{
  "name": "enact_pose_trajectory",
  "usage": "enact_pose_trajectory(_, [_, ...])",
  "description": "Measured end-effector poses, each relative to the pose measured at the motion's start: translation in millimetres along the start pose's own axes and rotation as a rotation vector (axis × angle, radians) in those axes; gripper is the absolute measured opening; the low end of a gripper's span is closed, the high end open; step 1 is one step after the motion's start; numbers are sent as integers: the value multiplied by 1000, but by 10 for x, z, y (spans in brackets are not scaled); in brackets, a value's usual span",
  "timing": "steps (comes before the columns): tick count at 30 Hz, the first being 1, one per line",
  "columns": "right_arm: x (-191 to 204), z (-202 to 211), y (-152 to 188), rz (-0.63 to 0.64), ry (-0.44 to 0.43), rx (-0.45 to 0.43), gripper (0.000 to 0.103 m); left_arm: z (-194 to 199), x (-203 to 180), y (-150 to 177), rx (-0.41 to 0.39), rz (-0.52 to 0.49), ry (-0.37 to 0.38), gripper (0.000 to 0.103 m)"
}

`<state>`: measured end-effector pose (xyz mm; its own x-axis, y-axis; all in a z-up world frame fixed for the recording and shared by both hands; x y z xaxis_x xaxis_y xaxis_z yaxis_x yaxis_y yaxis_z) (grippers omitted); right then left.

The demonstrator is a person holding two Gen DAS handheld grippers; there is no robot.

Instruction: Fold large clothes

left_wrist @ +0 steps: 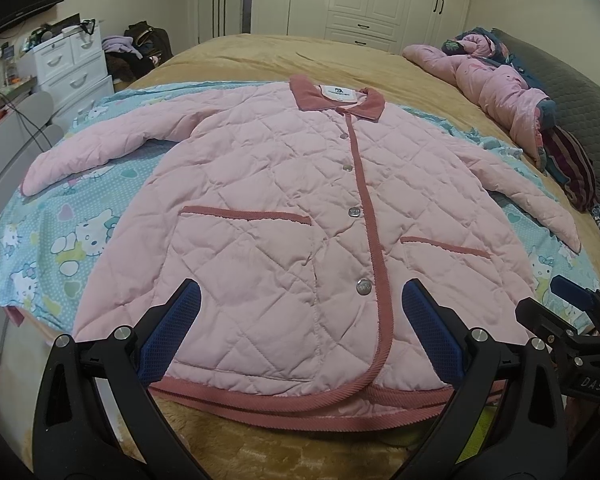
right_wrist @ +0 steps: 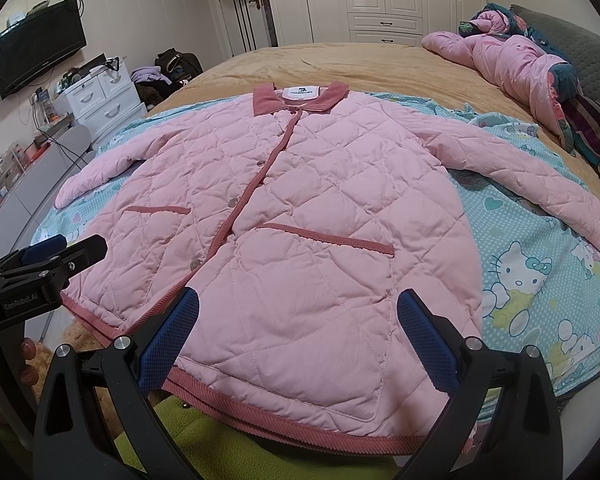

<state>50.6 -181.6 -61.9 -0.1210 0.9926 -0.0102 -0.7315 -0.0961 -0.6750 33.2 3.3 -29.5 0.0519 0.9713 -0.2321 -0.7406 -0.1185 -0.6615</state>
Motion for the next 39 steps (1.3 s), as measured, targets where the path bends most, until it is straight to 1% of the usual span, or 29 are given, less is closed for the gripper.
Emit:
enact_pose_trajectory(13, [5, -2, -15, 2, -3, -5, 99, -23, -8, -46, 1, 0, -2, 94])
enact_pose_trajectory(22, [19, -9, -39, 13, -6, -4, 99, -57, -26, -14, 0, 7, 4, 94])
enact_pose_trajectory(29, [-2, -47, -206, 23, 7, -24, 99, -135, -22, -118, 3, 4, -25, 94])
enact_pose_trajectory(39, [-84, -180, -553, 0, 8, -55, 99, -256, -42, -429, -2, 4, -46, 94])
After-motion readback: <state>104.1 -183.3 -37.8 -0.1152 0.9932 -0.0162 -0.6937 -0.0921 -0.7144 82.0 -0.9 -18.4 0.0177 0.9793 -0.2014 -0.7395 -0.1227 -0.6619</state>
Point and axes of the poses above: each gripper's, at about its wrist camera, not at the fingertips, and z roughly against the way its jaws point, x to its left, y to its underside, the point moved 5 cm from there along -z, roughly the way its jaws point, and after that the axes turned 12 degrees about y, right-handed, at the moved point
